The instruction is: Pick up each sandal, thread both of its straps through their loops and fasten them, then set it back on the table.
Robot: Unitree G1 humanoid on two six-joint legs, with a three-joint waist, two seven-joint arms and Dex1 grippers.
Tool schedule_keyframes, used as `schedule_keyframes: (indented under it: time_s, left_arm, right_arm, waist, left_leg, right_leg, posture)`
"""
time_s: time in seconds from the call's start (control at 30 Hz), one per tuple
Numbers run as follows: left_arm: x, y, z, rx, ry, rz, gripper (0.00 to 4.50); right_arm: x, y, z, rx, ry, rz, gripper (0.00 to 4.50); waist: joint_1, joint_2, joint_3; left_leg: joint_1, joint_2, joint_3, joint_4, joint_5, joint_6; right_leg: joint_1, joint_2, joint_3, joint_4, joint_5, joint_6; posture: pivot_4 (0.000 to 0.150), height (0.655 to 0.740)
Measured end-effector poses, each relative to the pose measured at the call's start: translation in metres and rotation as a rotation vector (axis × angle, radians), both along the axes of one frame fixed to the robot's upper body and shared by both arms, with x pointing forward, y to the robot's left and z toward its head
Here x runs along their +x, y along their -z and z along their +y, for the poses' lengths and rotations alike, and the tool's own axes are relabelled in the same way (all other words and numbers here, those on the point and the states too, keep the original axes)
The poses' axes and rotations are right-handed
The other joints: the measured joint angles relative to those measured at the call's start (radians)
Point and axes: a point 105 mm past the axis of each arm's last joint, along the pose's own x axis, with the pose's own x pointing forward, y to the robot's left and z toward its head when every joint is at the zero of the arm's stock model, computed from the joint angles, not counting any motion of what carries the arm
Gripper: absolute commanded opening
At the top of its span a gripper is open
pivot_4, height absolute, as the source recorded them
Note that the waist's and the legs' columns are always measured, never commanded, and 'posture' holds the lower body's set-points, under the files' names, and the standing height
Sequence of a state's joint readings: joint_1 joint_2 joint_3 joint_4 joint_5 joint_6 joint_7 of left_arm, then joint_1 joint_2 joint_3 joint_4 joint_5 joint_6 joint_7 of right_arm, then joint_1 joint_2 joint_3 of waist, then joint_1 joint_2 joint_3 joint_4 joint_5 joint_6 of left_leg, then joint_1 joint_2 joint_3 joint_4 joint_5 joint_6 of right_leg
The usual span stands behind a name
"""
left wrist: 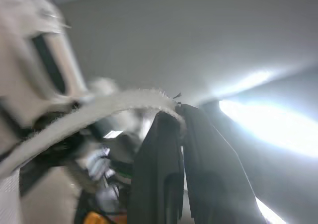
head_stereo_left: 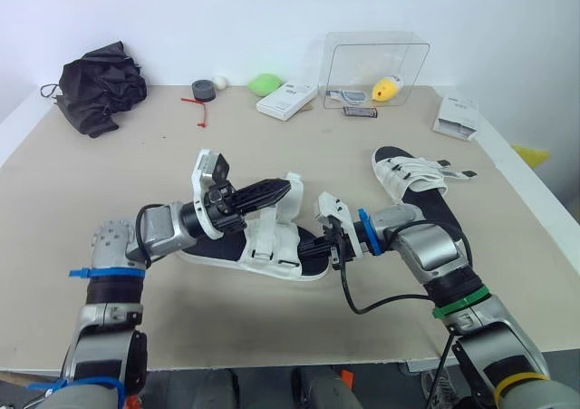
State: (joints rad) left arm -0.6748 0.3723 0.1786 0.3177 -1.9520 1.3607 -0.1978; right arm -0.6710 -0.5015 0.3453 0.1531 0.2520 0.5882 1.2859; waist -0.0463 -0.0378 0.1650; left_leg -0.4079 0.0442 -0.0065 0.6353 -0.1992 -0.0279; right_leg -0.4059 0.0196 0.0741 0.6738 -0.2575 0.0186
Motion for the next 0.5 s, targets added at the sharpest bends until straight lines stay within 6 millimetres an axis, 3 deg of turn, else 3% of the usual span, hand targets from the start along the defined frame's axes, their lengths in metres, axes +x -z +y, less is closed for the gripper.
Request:
schedule_keyframes:
  time_s: [0.2, 0.5]
  left_arm:
    - [0.009, 0.007, 0.001, 0.003, -0.010, 0.058, 0.02]
    - [0.033, 0.063, -0.008, 0.224, -0.087, 0.200, 0.02]
  right_arm:
    - [0.000, 0.000, 0.000, 0.001, 0.002, -0.001, 0.00]
    - [-0.001, 0.000, 0.001, 0.004, 0.005, 0.000, 0.00]
  waist:
    - [0.000, 0.000, 0.000]
    - [-0.001, 0.000, 0.000]
  left_leg:
    - [0.000, 0.000, 0.000, 0.000, 0.000, 0.000]
    - [0.000, 0.000, 0.000, 0.000, 0.000, 0.000]
  right_leg:
    - [0.000, 0.000, 0.000, 0.000, 0.000, 0.000]
    - [0.000, 0.000, 0.000, 0.000, 0.000, 0.000]
  posture:
    - [0.150, 0.7400]
    - [0.150, 0.7400]
